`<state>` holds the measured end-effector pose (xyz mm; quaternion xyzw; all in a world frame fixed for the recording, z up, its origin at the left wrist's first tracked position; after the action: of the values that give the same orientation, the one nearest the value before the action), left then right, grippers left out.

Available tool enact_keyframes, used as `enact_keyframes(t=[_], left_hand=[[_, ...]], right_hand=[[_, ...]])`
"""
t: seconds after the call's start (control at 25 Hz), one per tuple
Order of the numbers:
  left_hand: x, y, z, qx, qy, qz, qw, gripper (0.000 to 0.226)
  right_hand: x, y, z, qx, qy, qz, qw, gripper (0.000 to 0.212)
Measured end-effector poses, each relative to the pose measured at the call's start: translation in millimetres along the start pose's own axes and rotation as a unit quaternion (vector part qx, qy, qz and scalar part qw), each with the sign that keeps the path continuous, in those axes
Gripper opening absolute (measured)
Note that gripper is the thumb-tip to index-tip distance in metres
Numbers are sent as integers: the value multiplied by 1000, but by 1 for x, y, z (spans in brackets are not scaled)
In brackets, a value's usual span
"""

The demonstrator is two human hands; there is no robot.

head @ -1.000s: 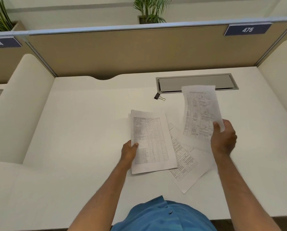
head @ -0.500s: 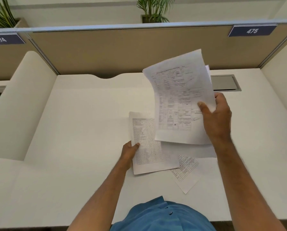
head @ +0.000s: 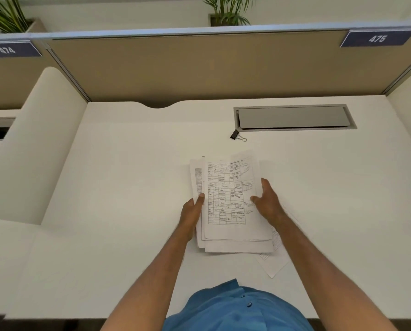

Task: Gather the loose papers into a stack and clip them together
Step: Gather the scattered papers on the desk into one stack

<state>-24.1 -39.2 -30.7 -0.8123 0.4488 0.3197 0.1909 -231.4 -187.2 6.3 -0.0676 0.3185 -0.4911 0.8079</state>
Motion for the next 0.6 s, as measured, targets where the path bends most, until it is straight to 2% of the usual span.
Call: enact_keyframes(t=[0.12, 0.24, 0.32, 0.36, 0.48, 0.6], left_hand=[[7, -1, 7, 20, 27, -1, 999, 40], [7, -2, 8, 29, 40, -6, 999, 34], [8, -1, 8, 40, 41, -14, 998, 35], [8, -1, 9, 44, 40, -22, 998, 36], [9, 0, 8, 42, 43, -35, 998, 36], [9, 1, 9, 37, 43, -35, 998, 37]], right_hand=[[1, 19, -1, -45, -15, 10, 999, 70], [3, 29, -4, -169, -33, 9, 985, 71], [5, 22, -12, -276, -38, -39, 960, 78], [5, 15, -19, -292, -29, -75, 953, 83], [1, -12, -42, -265, 25, -167, 949, 96], [-3, -34, -56, -293, 58, -182, 937, 105]])
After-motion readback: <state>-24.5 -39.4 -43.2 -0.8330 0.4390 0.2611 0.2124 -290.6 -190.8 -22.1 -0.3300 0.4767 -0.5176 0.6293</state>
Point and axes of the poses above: each hand's wrist, its own x-axis towards the middle knuckle, its own y-axis out of the palm, z = x × y, the point moved 4 cm from there along x, towards the middle knuckle, and after that the axes turned 1 degree about z, right-handed, at the moved point
